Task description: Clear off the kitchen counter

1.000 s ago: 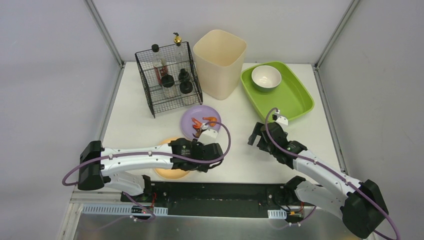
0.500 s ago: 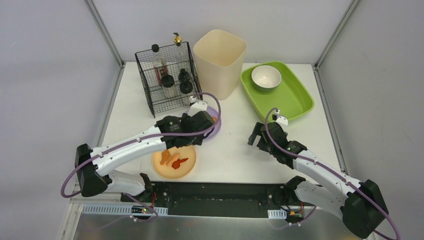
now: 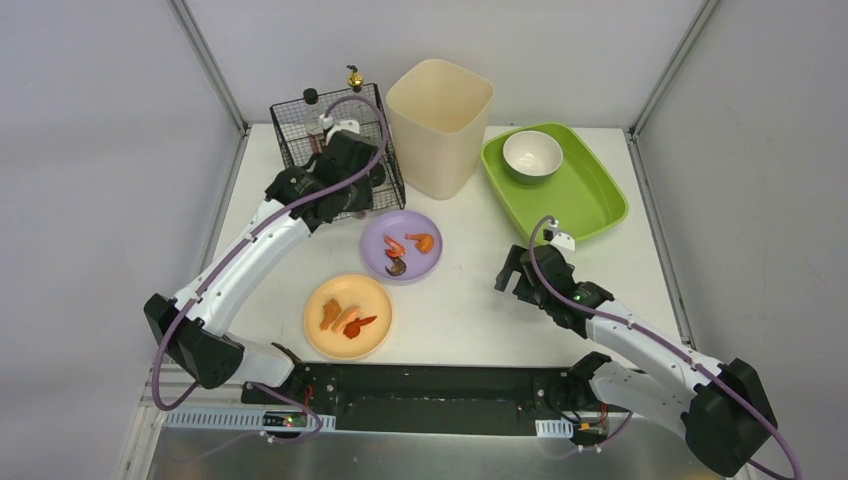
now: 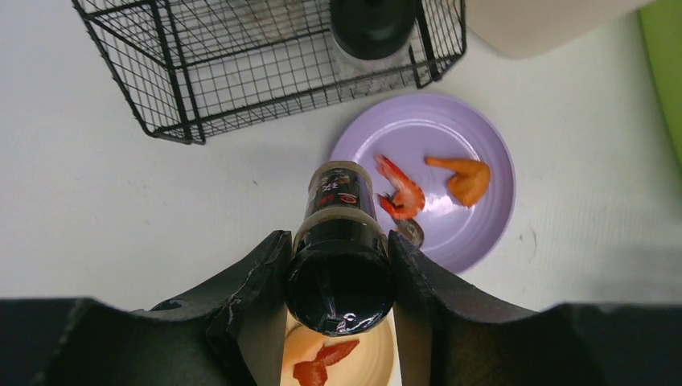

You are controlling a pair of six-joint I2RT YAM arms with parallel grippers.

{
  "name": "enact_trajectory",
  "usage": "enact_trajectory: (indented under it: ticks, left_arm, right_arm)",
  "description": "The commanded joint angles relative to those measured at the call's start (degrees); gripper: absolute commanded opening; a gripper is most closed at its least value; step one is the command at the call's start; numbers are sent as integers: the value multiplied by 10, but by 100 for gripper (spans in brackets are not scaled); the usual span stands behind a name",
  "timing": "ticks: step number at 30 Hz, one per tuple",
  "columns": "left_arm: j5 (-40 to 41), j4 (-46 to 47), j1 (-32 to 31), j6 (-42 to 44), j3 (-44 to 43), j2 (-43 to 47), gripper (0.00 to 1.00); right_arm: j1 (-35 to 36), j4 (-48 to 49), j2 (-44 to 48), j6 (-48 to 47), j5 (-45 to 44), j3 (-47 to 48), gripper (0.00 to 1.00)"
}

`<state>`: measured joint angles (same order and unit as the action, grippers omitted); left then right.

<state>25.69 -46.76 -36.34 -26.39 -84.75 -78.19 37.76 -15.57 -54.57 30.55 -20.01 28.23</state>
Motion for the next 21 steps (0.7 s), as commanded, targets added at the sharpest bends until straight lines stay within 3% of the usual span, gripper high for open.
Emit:
enact_trajectory:
  ticks: [1, 8, 21]
  left_arm:
    - [-30, 13, 68, 28, -50, -26, 0]
    - [-64, 24, 178, 28, -94, -85, 0]
    - [-86, 51, 249, 9, -111, -192, 0]
  right_arm:
    - [3, 17, 5, -7, 7, -4, 99]
    - [4, 20, 6, -6, 11, -5, 99]
    - [6, 22, 5, -6, 15, -5, 99]
